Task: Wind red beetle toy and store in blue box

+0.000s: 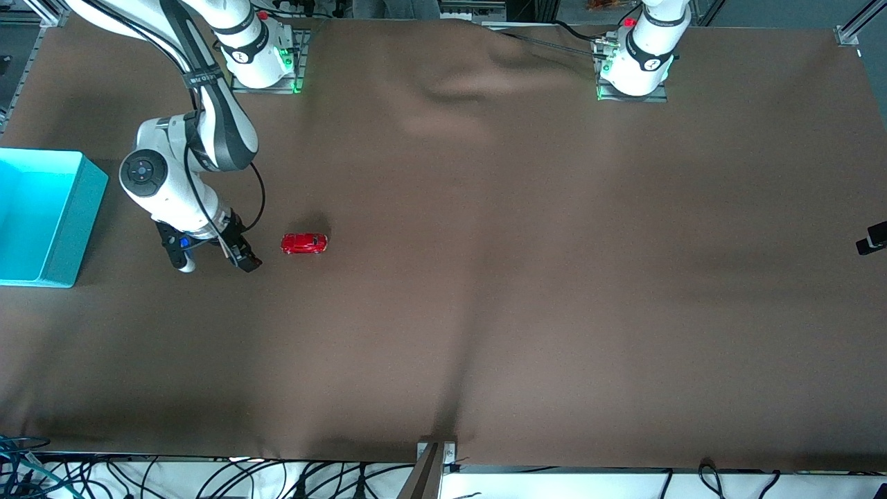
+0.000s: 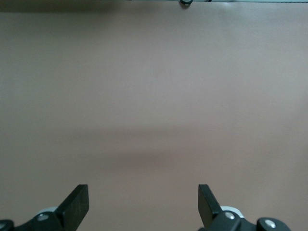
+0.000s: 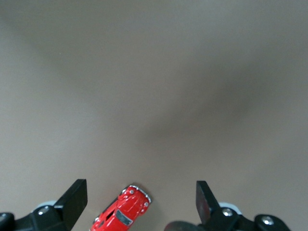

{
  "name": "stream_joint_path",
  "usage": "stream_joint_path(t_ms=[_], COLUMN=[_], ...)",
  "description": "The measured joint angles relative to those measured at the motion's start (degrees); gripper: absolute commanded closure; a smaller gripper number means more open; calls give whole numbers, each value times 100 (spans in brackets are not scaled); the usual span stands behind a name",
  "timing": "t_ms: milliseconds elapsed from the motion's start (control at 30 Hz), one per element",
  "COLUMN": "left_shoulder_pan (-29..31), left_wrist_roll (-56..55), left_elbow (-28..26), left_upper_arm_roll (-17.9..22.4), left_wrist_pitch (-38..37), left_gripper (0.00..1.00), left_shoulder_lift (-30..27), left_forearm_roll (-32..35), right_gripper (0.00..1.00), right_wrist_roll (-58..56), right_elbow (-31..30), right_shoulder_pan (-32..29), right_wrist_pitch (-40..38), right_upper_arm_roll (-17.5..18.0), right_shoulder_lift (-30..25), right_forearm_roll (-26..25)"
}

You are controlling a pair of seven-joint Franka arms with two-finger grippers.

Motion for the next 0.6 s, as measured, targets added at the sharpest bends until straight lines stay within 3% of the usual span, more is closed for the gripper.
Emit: stream_joint_path(t_ms=[300,601], left_shoulder_pan=[18,73], left_wrist_roll=[0,10], left_elbow=[-25,-28], left_upper_arm_roll=[2,7], left_wrist_pitch=[-2,-2], left_gripper=[0,0], left_shoulder_lift=[41,106], left_forearm_roll=[-89,-124], right_gripper=[0,0], right_wrist_roll=[1346,1972], right_elbow=[-1,-1], right_shoulder_pan=[252,376], right_wrist_pitch=[308,425], right_upper_arm_roll=[57,74], right_shoulder_lift=[337,469], right_forearm_roll=[0,0])
